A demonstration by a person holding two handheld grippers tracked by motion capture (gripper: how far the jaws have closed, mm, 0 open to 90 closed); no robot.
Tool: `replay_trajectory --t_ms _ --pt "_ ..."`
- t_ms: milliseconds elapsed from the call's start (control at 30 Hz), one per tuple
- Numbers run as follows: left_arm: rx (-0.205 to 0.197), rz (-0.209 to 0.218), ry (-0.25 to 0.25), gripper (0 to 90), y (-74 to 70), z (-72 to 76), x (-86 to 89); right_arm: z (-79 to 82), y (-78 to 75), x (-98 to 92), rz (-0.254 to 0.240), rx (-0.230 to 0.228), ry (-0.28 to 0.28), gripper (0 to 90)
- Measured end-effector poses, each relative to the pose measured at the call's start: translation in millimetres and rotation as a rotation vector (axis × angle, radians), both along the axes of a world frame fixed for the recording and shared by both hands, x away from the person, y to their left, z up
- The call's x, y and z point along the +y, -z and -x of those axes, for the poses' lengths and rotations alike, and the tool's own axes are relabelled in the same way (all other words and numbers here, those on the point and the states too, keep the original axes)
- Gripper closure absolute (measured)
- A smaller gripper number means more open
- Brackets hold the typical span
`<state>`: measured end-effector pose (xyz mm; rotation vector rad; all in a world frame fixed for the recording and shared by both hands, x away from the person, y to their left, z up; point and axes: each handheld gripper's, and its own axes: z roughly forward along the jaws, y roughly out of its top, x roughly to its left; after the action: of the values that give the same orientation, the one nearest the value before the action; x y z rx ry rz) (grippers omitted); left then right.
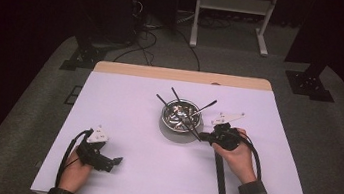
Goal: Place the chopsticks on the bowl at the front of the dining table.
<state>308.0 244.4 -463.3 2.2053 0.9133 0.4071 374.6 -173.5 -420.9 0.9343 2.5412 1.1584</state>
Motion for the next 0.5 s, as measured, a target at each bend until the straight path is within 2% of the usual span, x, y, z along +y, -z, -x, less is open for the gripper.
replay_trajectory --t_ms 100,333,500 --pt "0.000 0.000 0.000 0.0 0.0 0.0 0.0 3.0 -0.4 7.6 -0.010 0.002 -0.029 89.8" --pt "0.000 0.003 -0.002 0.0 0.1 0.1 -0.2 10.2 0.0 29.6 0.000 0.001 -0.090 89.8" --pt "0.000 0.002 -0.001 0.0 0.1 0.0 -0.1 13.6 -0.6 42.0 -0.011 0.001 -0.118 89.8"
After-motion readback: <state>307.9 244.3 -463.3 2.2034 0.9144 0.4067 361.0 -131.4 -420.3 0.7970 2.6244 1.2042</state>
